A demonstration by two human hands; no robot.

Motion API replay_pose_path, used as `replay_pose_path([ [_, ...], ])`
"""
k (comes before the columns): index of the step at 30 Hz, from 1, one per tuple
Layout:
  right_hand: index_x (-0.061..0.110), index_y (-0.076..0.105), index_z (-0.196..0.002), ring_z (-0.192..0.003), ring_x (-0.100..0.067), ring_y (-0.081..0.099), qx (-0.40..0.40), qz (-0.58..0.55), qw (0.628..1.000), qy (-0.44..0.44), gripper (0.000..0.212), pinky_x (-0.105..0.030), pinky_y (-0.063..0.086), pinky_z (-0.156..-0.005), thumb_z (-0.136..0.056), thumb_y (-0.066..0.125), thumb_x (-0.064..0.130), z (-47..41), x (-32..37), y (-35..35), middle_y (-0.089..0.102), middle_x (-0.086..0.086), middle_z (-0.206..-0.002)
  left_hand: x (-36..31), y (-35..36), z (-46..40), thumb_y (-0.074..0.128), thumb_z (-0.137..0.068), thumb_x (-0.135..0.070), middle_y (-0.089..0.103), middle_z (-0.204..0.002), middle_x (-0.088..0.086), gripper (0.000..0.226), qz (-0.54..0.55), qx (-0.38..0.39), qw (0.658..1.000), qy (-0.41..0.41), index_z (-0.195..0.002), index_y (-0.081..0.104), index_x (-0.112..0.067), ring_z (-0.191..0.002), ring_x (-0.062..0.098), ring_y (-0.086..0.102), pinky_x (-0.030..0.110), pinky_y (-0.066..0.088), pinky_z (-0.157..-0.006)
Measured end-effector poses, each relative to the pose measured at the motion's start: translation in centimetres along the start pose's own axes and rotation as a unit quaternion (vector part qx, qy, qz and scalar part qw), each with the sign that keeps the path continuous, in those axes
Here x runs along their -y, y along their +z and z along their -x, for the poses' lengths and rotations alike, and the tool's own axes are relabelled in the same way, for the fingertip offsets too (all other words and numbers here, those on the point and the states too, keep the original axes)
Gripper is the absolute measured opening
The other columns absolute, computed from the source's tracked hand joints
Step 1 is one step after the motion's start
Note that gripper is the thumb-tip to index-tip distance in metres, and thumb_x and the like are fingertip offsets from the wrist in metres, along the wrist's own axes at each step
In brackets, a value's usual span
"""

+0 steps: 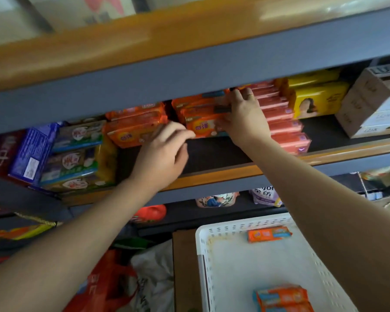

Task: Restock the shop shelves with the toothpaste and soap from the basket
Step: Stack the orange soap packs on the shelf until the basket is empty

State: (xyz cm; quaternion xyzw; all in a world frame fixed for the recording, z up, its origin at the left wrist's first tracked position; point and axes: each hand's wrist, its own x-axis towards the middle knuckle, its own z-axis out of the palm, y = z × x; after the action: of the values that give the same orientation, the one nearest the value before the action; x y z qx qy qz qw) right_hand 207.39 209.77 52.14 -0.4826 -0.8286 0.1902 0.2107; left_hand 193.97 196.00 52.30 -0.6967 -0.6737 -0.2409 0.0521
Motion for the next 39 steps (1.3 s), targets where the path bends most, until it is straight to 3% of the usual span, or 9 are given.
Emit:
replay_pose_path([
  [4,0.009,0.039,-0.131,-0.131,-0.033,0.032,-0.008,0.052,0.998,-0.016,0.054,-0.046,0.046,-0.088,-0.085,0.062,0.023,-0.5,0.5,0.1,0.035,-0.014,-0.143,-1.9,0.3,1.8,0.049,-0.084,-0.007,0.061,-0.095,0.011,0.024,-0.007,0.036,0.999,0.035,-0.103,0.064,-0.006,-0.087,0.026,0.055,0.038,0.048,-0.074],
  [15,0.004,0.044,-0.128,-0.123,-0.038,0.039,-0.038,0.166,0.981,-0.092,0.040,-0.047,0.034,-0.096,-0.088,0.048,0.005,1.6,-0.1,-0.5,0.044,-0.020,-0.135,-4.7,2.3,3.7,0.045,-0.082,-0.016,0.063,-0.093,0.004,0.027,-0.008,0.099,0.994,0.044,-0.100,0.064,-0.011,-0.087,0.014,0.047,0.030,0.050,-0.069],
  [19,0.007,0.042,-0.130,-0.124,-0.037,0.040,-0.010,0.158,0.982,-0.106,0.044,-0.046,0.038,-0.095,-0.087,0.054,0.008,2.5,-1.0,-1.0,0.044,-0.017,-0.137,-5.7,2.9,4.3,0.042,-0.082,-0.017,0.064,-0.092,0.003,0.028,-0.013,0.102,0.995,0.007,-0.098,0.064,-0.013,-0.087,0.013,0.046,0.029,0.051,-0.069],
  [23,0.008,0.035,-0.134,-0.125,-0.035,0.037,0.012,0.169,0.977,-0.127,0.044,-0.044,0.038,-0.093,-0.091,0.046,0.008,2.1,-0.7,-1.3,0.043,-0.016,-0.137,-6.5,2.2,5.2,0.040,-0.082,-0.017,0.065,-0.092,0.004,0.029,-0.014,0.110,0.994,-0.022,-0.097,0.064,-0.012,-0.084,0.020,0.061,0.029,0.052,-0.067],
  [28,0.005,0.036,-0.132,-0.122,-0.038,0.039,0.013,0.145,0.987,-0.074,0.045,-0.045,0.046,-0.080,-0.089,0.044,-0.003,1.7,0.2,-1.3,0.039,-0.019,-0.137,-7.2,1.8,6.3,0.044,-0.093,-0.016,0.063,-0.107,0.002,0.027,0.017,0.125,0.985,-0.122,-0.116,0.057,-0.015,-0.084,0.017,0.060,0.022,0.037,-0.062],
  [32,0.001,0.041,-0.129,-0.119,-0.040,0.039,0.017,0.173,0.980,-0.094,0.041,-0.048,0.045,-0.081,-0.088,0.041,-0.005,2.0,0.5,-1.1,0.036,-0.022,-0.139,-7.5,2.2,7.8,0.043,-0.093,-0.018,0.066,-0.108,0.002,0.029,0.030,0.138,0.982,-0.123,-0.119,0.055,-0.016,-0.082,0.017,0.062,0.022,0.039,-0.057],
  [36,0.000,0.057,-0.114,-0.108,-0.042,0.049,-0.033,0.186,0.973,-0.129,0.035,-0.048,0.041,-0.088,-0.080,0.052,-0.006,2.7,-0.1,-1.2,0.053,-0.024,-0.122,-7.3,2.9,8.9,0.045,-0.092,-0.017,0.065,-0.104,0.000,0.029,0.048,0.159,0.977,-0.130,-0.120,0.055,-0.017,-0.077,0.016,0.060,0.021,0.038,-0.054],
  [39,0.008,0.066,-0.087,-0.083,-0.034,0.058,-0.135,0.188,0.952,-0.201,0.021,-0.036,0.047,-0.068,-0.067,0.069,0.002,4.6,-1.8,-2.2,0.066,-0.015,-0.094,-7.9,3.7,9.9,0.045,-0.091,-0.017,0.064,-0.102,0.000,0.029,0.068,0.177,0.971,-0.149,-0.119,0.055,-0.017,-0.075,0.015,0.058,0.024,0.038,-0.058],
])
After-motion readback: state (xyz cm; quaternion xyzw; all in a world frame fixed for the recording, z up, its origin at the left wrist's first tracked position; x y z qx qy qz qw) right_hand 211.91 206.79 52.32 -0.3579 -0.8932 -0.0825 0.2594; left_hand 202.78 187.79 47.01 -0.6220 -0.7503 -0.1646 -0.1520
